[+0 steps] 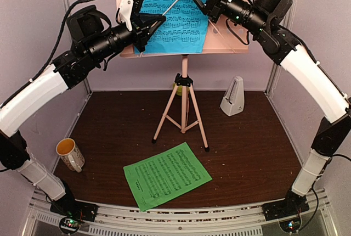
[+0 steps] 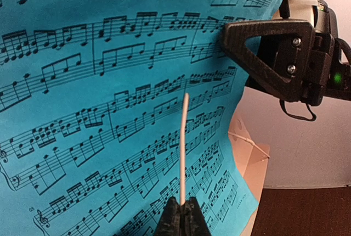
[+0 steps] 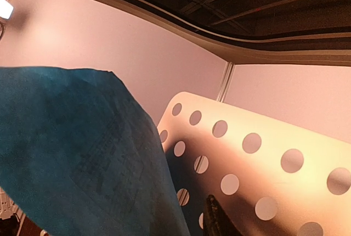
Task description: Set up the instrument practice props
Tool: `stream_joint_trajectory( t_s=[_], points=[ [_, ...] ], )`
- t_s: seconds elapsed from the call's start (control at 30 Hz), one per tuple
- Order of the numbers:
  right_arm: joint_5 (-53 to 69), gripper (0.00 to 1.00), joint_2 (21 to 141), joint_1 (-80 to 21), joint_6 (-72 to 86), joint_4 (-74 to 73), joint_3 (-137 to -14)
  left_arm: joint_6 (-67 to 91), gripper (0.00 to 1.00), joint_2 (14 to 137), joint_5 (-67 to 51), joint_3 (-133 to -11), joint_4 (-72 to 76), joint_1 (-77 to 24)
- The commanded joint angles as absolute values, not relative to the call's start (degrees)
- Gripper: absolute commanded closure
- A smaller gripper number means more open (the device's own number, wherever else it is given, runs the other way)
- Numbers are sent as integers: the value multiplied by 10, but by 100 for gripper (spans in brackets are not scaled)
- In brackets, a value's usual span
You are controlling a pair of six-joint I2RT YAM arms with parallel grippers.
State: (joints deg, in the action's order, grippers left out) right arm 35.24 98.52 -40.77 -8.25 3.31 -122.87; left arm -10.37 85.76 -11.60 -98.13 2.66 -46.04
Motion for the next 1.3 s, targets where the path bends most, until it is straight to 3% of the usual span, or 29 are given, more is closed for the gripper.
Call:
stream_joint_trajectory(
  t_s=[0.0, 0.47, 0.53, 0.73, 1.27],
  points=[
    [362, 73, 988, -404, -67, 55, -1235, -101, 100, 840, -136, -982, 89, -458],
    [320, 64, 919, -376, -69, 73, -1126, -98, 100, 842, -140, -983, 98, -454],
    [320, 69, 916, -372, -62, 80, -1122, -98, 100, 842, -140, -983, 98, -454],
    [342, 99, 936, -372, -38, 102, -1144, -96, 100, 842, -142, -984, 97, -453],
    [373, 100, 993, -393, -12, 118, -1198, -95, 100, 844, -152, -994, 96, -453]
  ],
)
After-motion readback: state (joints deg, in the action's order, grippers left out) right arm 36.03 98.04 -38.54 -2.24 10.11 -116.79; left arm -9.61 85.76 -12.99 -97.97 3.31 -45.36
